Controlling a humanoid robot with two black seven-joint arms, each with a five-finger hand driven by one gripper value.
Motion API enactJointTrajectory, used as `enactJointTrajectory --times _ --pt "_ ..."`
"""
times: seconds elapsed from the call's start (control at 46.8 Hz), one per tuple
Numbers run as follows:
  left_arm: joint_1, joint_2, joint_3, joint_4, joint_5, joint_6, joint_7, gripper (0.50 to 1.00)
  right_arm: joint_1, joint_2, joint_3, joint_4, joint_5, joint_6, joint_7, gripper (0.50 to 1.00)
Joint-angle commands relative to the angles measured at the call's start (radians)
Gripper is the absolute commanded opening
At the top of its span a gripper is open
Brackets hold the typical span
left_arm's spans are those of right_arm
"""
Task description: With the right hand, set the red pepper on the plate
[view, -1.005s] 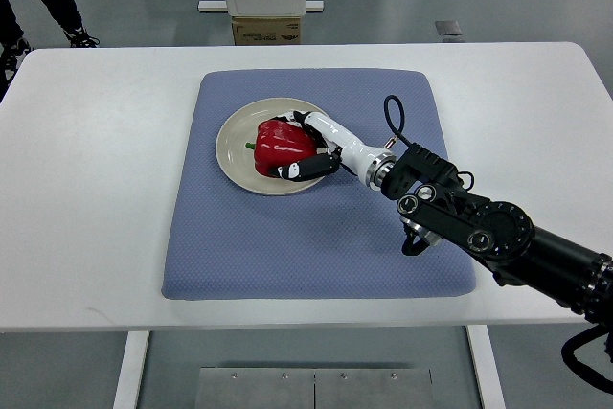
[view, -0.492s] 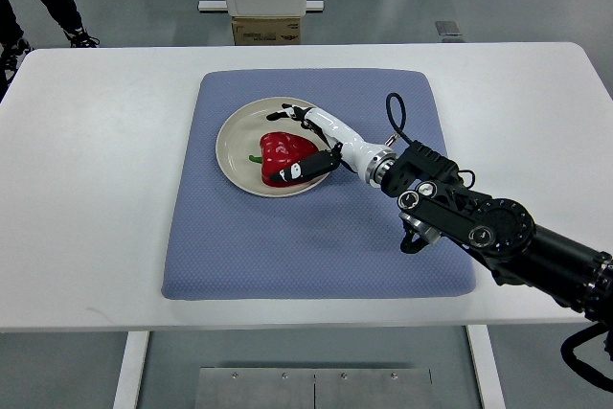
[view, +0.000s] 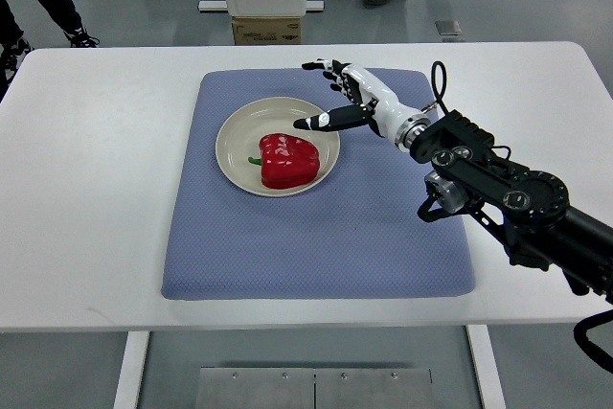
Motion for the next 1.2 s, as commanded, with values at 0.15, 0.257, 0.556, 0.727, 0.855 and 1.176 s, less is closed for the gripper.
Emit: enactJointTrajectory --times 0.15,0.257,0.556,0.727,0.855,1.176 --pt "0.0 0.0 0.0 0.0 0.0 0.0 0.0 1.0 -0.126 0.005 0.266 0.011 0.001 0.0 -0.002 1.0" --pt "0.0 0.0 0.0 0.0 0.0 0.0 0.0 1.0 -0.169 0.01 0.33 0.034 0.001 0.0 -0.002 1.0" --pt "0.0 0.0 0.001 0.0 0.0 0.0 0.0 1.0 -0.266 0.068 0.508 0.068 0.001 -0.001 -0.002 1.0" --pt "0.0 0.0 0.0 0.0 0.0 0.0 0.0 1.0 -0.295 0.068 0.573 0.066 0.001 -0.001 -0.001 1.0" --pt "0.0 0.0 0.0 0.0 0.001 0.0 0.0 1.0 -0.312 0.068 0.633 0.065 0.001 -0.001 0.01 1.0" --pt "0.0 0.0 0.001 0.0 0.0 0.0 0.0 1.0 -0.356 0.068 0.659 0.063 0.003 -0.001 0.068 1.0"
